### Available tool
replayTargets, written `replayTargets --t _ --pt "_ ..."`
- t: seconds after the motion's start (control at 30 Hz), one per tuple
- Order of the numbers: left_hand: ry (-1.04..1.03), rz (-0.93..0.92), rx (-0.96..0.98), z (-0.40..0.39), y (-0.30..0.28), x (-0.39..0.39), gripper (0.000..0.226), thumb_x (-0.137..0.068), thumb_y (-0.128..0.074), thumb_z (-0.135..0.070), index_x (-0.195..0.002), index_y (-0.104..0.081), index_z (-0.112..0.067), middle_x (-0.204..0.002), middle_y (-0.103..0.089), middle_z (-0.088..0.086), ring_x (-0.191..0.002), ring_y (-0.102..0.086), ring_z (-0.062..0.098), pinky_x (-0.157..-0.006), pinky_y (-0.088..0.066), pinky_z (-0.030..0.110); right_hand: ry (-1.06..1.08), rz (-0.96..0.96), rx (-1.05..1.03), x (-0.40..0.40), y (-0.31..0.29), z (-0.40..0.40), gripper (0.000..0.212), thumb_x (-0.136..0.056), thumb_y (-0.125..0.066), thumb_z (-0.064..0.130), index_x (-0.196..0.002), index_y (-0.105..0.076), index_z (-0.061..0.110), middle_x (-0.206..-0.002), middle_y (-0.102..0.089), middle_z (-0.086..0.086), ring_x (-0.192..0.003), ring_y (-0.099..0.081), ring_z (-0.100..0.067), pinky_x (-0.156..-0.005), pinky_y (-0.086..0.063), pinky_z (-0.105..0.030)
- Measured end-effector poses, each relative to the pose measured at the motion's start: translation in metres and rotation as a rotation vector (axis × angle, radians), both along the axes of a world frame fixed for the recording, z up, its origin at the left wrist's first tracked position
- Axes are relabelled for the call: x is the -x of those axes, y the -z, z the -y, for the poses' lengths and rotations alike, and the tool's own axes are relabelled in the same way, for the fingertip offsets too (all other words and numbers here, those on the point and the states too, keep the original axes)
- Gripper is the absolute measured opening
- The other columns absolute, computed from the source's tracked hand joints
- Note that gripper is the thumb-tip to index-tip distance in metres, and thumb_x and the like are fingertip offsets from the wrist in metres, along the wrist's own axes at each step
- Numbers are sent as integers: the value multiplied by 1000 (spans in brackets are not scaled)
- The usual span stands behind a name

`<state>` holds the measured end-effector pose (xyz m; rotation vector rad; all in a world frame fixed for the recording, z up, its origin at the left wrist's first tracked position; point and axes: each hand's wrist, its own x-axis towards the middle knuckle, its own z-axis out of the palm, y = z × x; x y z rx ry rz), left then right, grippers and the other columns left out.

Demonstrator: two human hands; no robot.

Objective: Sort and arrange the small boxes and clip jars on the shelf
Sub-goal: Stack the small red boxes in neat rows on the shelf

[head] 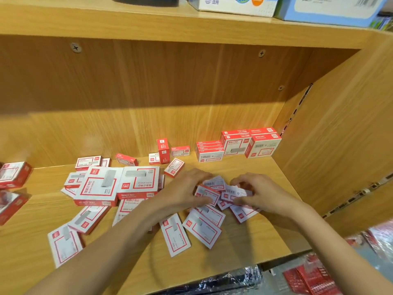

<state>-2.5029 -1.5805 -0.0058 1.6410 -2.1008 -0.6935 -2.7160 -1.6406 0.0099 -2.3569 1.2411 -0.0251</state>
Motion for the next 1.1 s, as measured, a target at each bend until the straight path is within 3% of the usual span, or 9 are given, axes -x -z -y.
replayTargets --t 0.2,0.3,0.37,0.43,0.6,0.7,0.8,0.93,1.1 --pt "-131 19 -11 1 -4 0 50 -80 -69 -36 -124 -50 -22 -111 -47 -4 -106 -49 13 -87 -42 24 220 133 74 13 -19 9 23 -75 -75 19 -92 -61 12 -86 -60 2 -76 -52 -12 -61 -38 -21" --pt "-214 42 38 -1 -11 -7 43 -82 -67 -33 -121 -53 -22 -114 -50 -2 -100 -50 10 -82 -39 19 86 186 -200 33 -37 13 20 -73 -76 14 -87 -67 2 -82 -63 -21 -70 -52 -18 -65 -40 -28" --pt "-246 54 44 -3 -15 -11 39 -83 -66 -31 -119 -54 -21 -118 -53 0 -99 -51 10 -81 -38 18 -86 1 -288 36 -40 4 17 -76 -74 14 -91 -68 11 -97 -64 -15 -85 -56 -20 -77 -42 -30" --pt "-245 86 26 -5 -17 -13 39 -83 -66 -30 -119 -54 -21 -119 -52 0 -103 -52 13 -81 -38 18 -206 -183 -187 32 -27 -2 24 -78 -72 18 -101 -66 16 -114 -53 -3 -103 -50 -17 -89 -39 -26" --pt "-135 116 -20 -10 -20 -30 27 -80 -69 -25 -103 -55 -24 -108 -60 -1 -92 -52 10 -73 -36 19 -136 -148 -91 23 -6 -12 33 -77 -69 18 -102 -57 36 -112 -41 4 -105 -46 -16 -93 -40 -44" --pt "20 248 -115 -14 -21 -38 32 -80 -70 -30 -108 -57 -21 -93 -57 -8 -81 -51 7 -62 -35 13 -117 -153 -69 24 -1 -13 38 -78 -68 23 -103 -45 40 -109 -41 9 -105 -42 -14 -90 -41 -54" --pt "62 323 -142 -12 -21 -39 34 -81 -68 -33 -113 -58 -23 -100 -61 -7 -83 -52 7 -66 -37 16 -164 -203 -50 21 -2 -13 55 -78 -68 29 -120 -36 44 -121 -38 12 -114 -36 -13 -93 -39 -53" --pt "-8 278 -78 -7 -24 -33 48 -83 -62 -43 -125 -53 -21 -116 -56 -5 -103 -52 12 -85 -43 23 -229 -151 -114 13 -11 -13 67 -79 -70 23 -137 -35 26 -130 -35 5 -121 -35 -13 -101 -34 -31" --pt "-124 189 130 1 -24 -7 30 -88 -57 -37 -109 -62 -16 -103 -60 1 -94 -53 14 -75 -39 23 -268 -212 -109 -4 -17 -5 62 -75 -74 23 -129 -43 27 -120 -36 1 -108 -38 -14 -92 -40 -29"
